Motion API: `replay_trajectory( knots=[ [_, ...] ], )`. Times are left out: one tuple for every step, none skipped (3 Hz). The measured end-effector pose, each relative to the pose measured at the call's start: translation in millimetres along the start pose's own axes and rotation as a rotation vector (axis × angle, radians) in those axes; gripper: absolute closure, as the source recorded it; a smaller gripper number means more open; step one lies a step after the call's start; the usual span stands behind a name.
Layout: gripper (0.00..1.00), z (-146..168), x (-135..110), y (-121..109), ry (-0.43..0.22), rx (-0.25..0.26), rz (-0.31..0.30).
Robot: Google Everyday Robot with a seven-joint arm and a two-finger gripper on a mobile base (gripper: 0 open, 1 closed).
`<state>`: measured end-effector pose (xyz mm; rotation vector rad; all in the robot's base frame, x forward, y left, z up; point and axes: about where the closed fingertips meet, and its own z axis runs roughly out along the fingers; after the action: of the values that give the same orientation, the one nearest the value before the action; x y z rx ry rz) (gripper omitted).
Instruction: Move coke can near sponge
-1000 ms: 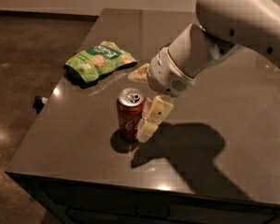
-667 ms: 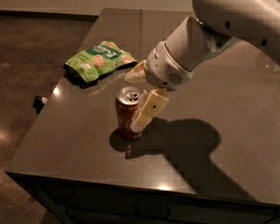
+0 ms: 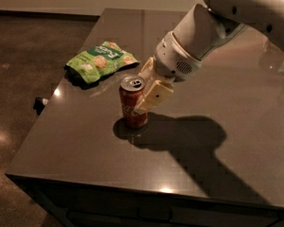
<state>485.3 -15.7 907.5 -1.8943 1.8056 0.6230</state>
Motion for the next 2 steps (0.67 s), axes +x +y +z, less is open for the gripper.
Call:
replay_trajectory(
  knots=[
    [0.99,-27,0,-27,0.024,0.07,0.036],
    [1.0,-55,2,-59,0.02,0.165,0.078]
  ],
)
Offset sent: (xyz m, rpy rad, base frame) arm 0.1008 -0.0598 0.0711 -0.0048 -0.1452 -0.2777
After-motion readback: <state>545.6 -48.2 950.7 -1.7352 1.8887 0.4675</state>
